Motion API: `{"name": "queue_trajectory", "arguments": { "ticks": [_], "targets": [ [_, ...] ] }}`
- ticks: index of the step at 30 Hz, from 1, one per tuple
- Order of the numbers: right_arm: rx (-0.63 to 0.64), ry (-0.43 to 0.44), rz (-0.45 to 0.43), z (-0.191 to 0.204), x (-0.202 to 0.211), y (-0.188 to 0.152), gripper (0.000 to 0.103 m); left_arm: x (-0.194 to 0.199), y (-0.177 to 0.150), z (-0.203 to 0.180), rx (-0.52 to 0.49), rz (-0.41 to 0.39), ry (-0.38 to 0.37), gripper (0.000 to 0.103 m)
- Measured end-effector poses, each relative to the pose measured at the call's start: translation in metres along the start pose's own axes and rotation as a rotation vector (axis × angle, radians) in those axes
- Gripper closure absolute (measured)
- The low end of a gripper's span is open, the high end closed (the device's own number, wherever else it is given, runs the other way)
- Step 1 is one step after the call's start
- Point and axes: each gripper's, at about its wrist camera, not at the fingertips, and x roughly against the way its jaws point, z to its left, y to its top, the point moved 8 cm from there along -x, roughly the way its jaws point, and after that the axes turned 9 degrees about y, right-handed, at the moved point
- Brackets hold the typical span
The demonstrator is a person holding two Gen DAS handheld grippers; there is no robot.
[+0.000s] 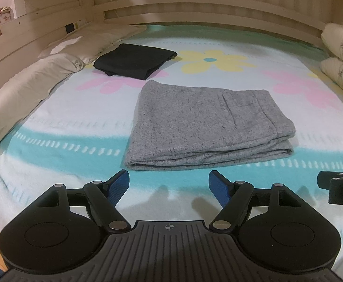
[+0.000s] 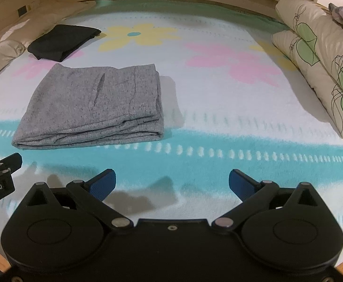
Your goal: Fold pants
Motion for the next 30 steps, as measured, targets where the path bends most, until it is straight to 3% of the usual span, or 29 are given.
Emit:
{"name": "queue_trajectory", "arguments": {
  "ticks": [30],
  "targets": [
    [0.002, -0.001, 0.014, 0.0007, -0.0011, -0.0024, 0.001, -0.0017, -0.002, 0.0008, -0.011, 0.001, -0.004, 0.03]
  ]
}}
